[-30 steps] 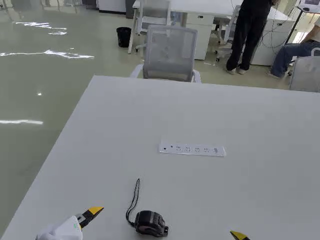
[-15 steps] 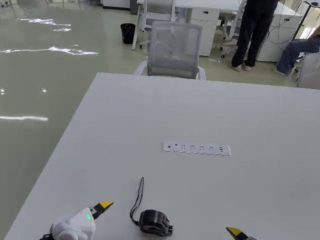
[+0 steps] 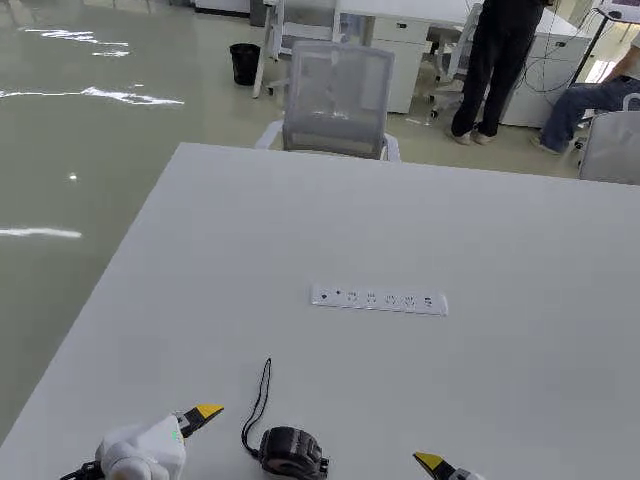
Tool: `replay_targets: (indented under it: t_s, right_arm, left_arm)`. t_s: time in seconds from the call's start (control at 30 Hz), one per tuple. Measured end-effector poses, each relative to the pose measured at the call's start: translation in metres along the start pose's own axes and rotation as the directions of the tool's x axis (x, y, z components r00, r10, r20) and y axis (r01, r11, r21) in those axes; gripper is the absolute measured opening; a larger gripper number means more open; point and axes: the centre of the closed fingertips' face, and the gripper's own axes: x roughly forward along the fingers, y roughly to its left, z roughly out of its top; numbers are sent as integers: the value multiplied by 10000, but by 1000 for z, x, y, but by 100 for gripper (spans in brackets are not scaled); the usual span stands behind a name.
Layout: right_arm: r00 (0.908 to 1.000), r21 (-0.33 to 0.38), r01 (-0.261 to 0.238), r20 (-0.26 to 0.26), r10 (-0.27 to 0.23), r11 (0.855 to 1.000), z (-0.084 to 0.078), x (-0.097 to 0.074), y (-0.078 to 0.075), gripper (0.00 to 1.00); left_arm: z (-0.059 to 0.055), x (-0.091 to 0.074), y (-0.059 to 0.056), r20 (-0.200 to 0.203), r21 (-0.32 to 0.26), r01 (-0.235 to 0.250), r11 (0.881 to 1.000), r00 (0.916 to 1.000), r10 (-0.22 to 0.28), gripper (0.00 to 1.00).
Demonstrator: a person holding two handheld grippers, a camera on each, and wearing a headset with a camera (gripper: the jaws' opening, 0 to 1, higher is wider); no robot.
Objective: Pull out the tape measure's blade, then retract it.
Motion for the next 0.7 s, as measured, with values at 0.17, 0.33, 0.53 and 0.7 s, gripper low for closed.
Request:
replay_targets:
  t_s: [0.17,0.33,0.53,0.7]
  right_arm:
    - [9997,-149,-251,40,252,9996,6,10,1,72]
    - [9987,-348,-498,-70,496,9982,9,19,1,68]
    - [9974,-439,-721,-58,719,9964,13,30,-1,67]
    - [9938,-819,-1096,-247,1080,9906,13,40,0,65]
  left_arm:
    - [-6,10,1,-196,174,282,9995,9994,-278,86]
    - [-11,18,8,-276,181,355,9992,9990,-350,84]
    - [-10,25,12,-504,409,563,9976,9973,-543,77]
    - [-15,35,18,-943,662,640,9958,9939,-576,74]
